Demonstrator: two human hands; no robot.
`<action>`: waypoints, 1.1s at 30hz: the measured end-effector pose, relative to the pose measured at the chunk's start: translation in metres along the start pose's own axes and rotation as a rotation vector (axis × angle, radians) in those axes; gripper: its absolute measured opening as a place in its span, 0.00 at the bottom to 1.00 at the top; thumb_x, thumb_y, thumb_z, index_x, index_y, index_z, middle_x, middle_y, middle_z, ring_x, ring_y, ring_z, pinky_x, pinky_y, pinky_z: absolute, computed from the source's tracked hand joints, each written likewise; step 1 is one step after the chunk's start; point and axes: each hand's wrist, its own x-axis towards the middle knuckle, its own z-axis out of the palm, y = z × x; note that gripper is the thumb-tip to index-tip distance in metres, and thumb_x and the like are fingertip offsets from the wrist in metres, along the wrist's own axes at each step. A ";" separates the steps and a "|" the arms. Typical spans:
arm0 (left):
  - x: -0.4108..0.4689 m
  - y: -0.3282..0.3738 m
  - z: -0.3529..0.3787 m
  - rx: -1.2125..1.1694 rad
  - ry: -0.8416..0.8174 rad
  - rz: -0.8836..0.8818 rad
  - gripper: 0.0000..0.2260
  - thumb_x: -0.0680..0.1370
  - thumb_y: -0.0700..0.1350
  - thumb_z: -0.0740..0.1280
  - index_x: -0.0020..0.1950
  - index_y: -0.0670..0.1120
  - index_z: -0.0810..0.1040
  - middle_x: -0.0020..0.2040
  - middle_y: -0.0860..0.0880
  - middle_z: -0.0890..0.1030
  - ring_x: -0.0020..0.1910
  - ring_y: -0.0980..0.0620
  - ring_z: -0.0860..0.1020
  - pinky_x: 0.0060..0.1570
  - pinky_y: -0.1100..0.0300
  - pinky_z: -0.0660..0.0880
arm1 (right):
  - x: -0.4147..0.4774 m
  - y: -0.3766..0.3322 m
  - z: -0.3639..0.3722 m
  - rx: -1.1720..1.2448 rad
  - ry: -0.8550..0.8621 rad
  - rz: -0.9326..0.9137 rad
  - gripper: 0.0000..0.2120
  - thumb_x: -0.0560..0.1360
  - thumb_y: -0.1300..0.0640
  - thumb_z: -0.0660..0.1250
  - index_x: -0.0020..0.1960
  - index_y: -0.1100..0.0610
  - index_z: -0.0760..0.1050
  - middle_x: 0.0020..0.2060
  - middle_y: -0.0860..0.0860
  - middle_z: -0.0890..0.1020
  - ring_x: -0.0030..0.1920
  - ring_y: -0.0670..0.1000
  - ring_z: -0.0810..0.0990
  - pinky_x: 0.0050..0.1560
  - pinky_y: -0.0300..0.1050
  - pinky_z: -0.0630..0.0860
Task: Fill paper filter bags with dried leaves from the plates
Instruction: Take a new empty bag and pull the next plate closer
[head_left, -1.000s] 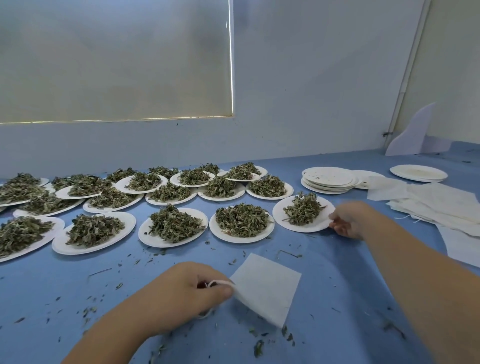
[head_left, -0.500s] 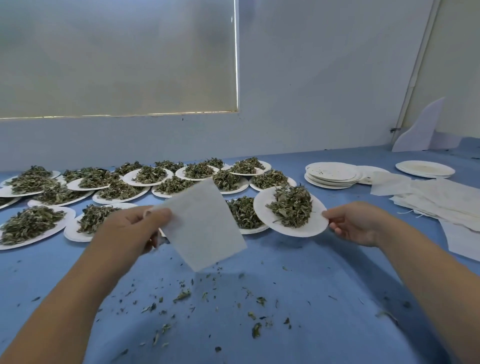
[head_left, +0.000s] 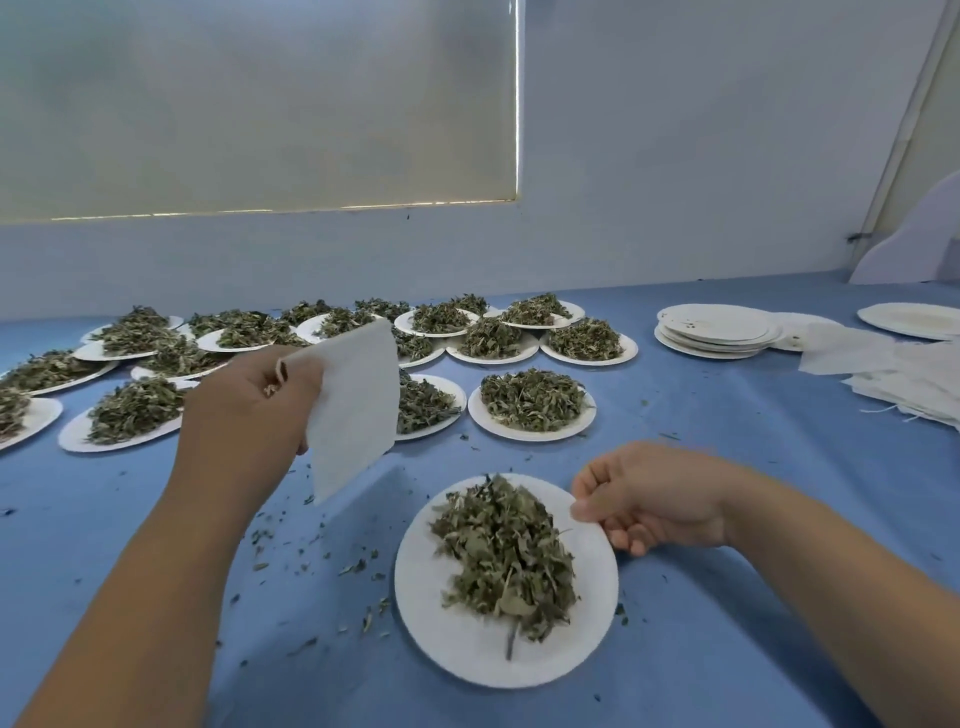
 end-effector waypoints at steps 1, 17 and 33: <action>-0.001 0.002 0.000 0.028 -0.009 0.011 0.08 0.79 0.49 0.64 0.42 0.57 0.79 0.25 0.51 0.76 0.22 0.59 0.73 0.28 0.61 0.69 | 0.000 -0.001 0.003 -0.020 -0.001 -0.006 0.03 0.75 0.66 0.68 0.45 0.61 0.75 0.28 0.52 0.78 0.26 0.46 0.74 0.25 0.37 0.72; -0.013 0.012 0.005 0.255 -0.362 0.045 0.10 0.79 0.43 0.62 0.42 0.56 0.77 0.28 0.50 0.81 0.28 0.55 0.81 0.39 0.46 0.80 | 0.034 -0.061 0.033 -0.152 0.262 -0.488 0.19 0.71 0.55 0.74 0.59 0.47 0.74 0.52 0.47 0.79 0.33 0.47 0.80 0.35 0.39 0.77; -0.014 -0.002 0.016 0.316 -0.493 0.235 0.11 0.75 0.56 0.63 0.57 0.64 0.76 0.47 0.65 0.77 0.49 0.66 0.74 0.44 0.68 0.72 | 0.056 -0.050 0.061 -0.110 0.337 -0.764 0.07 0.72 0.61 0.72 0.40 0.48 0.82 0.28 0.51 0.81 0.30 0.48 0.79 0.33 0.41 0.78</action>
